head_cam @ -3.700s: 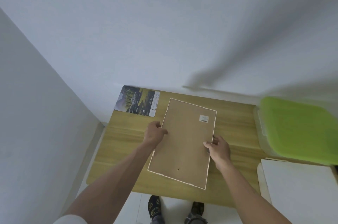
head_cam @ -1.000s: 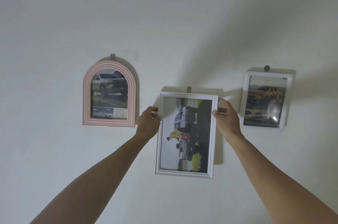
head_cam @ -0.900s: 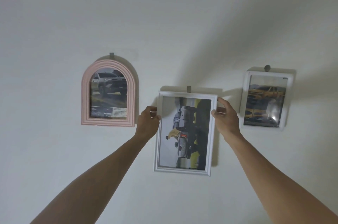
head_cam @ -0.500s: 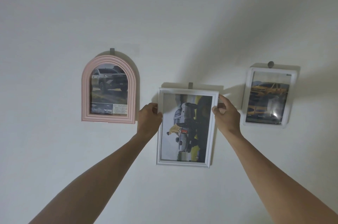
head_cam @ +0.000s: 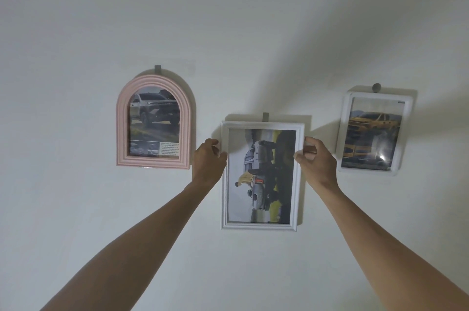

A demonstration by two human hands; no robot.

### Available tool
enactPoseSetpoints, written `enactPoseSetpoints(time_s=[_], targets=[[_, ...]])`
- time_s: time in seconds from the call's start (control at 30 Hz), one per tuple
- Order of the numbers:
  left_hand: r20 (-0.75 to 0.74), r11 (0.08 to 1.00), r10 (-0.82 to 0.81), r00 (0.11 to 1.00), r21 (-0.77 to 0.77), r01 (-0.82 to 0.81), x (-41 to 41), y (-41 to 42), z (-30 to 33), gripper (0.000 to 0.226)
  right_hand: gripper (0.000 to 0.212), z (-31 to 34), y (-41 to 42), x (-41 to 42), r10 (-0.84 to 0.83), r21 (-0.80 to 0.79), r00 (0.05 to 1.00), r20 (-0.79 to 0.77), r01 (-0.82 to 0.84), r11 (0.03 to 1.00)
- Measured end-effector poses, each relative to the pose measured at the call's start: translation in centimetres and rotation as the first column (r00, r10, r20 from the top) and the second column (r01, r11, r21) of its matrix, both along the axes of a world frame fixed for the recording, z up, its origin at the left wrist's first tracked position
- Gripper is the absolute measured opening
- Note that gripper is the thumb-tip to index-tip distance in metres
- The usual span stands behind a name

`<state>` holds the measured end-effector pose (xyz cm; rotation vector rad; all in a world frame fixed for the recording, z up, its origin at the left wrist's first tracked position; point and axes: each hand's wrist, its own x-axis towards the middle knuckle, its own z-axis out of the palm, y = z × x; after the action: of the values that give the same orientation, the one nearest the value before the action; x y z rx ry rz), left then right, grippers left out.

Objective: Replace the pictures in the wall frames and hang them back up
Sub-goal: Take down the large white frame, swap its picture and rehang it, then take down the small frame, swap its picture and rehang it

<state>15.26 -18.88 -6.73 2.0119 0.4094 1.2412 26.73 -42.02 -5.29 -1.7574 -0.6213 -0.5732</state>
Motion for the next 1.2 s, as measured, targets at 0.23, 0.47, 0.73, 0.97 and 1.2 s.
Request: enactPoseSetpoints(time_s=[0.23,0.47,0.73,0.97,1.2], targets=[[0.075,0.997,0.017,0.997,0.079,-0.023,-0.4,-0.6,-0.6,0.058,0.048,-0.9,-0.9,0.5,0.004,-0.012,1.000,0.007,-0.004,1.000],[0.274,0.939,0.012,0.962,0.328,-0.105,0.7,-3.9,0.4,0.059,0.052,-0.7,-3.2,0.7,-0.069,-0.016,0.985,0.159,0.072,0.997],[0.247,0.881,-0.265,0.932,0.455,0.130,5.0,-13.1,3.0,0.057,0.047,2.0,-11.4,2.8,-0.239,0.088,0.912,0.335,0.222,0.971],[0.196,0.905,-0.294,0.935,0.371,0.207,10.3,-21.3,5.0,0.059,0.063,5.0,-20.2,7.0,-0.304,0.030,0.933,0.192,0.304,0.952],[0.079,0.957,-0.277,0.958,0.110,0.268,14.1,-24.1,5.8,0.059,0.078,5.6,-23.5,10.2,-0.168,-0.096,0.983,0.072,0.175,0.980]])
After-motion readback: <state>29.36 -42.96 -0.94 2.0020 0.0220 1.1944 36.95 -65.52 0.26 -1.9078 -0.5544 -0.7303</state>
